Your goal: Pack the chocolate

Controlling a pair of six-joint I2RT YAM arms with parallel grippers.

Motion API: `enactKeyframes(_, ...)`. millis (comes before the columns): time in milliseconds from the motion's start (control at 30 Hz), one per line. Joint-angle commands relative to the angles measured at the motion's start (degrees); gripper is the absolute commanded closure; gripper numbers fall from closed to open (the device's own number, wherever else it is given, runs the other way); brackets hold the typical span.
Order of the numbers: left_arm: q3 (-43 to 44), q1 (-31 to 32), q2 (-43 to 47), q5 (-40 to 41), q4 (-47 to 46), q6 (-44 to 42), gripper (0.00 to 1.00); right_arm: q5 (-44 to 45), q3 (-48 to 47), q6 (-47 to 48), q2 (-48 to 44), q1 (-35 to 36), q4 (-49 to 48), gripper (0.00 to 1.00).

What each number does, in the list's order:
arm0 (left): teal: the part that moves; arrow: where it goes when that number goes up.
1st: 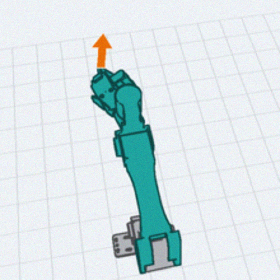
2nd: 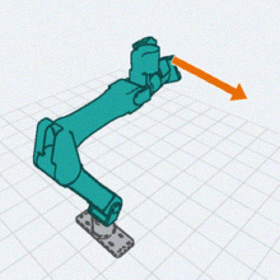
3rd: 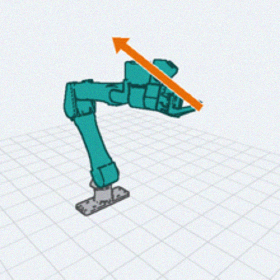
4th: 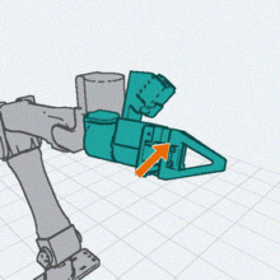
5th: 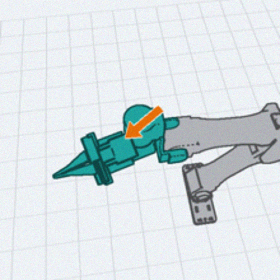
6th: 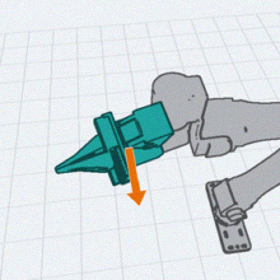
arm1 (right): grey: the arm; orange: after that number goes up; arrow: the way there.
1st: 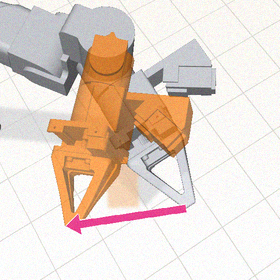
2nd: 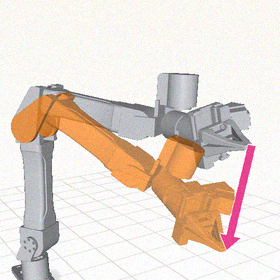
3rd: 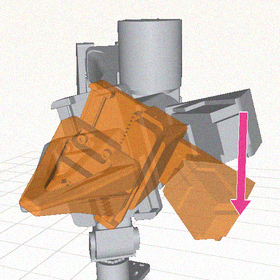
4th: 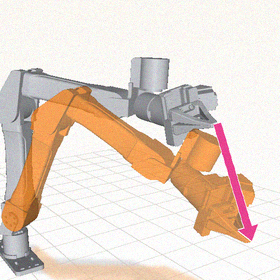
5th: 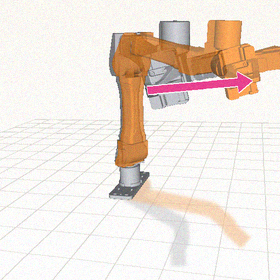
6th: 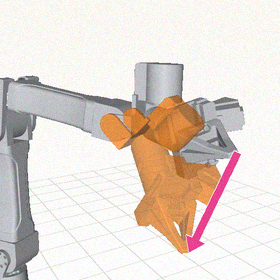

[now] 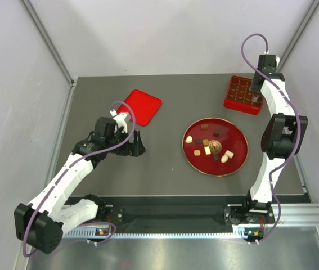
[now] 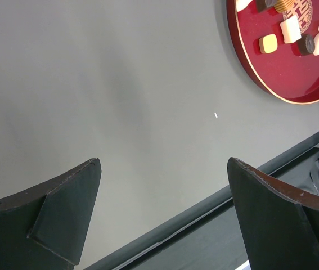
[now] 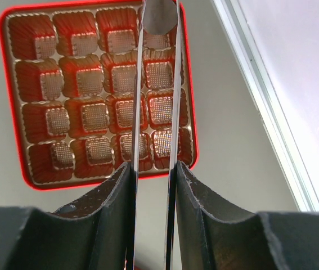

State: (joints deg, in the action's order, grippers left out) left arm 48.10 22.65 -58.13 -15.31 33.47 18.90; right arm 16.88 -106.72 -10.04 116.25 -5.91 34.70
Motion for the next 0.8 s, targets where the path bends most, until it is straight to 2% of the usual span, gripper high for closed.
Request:
enactKeyframes(0, -0.55, 0.28, 0.56, 0.46, -0.95, -0.61, 0.01, 1.48, -2.53, 0.81, 0.56, -0.94, -3.32, 0.69)
enactKeyframes(267, -0.46, 0.28, 0.38, 0.54, -0.78, -0.53, 0.01, 1.40, -2.88, 0.90, 1.27, -0.94, -3.85, 0.65)
enactKeyframes(400, -0.46, 0.28, 0.38, 0.63, -0.78, -0.61, 0.01, 1.75, -3.06, 0.90, 1.26, -0.94, -3.85, 0.60)
enactKeyframes(767, -0.37, 0.28, 0.56, 0.28, -0.78, -0.61, 0.01, 2.98, -3.85, 1.17, -0.14, -0.94, -3.32, 0.56)
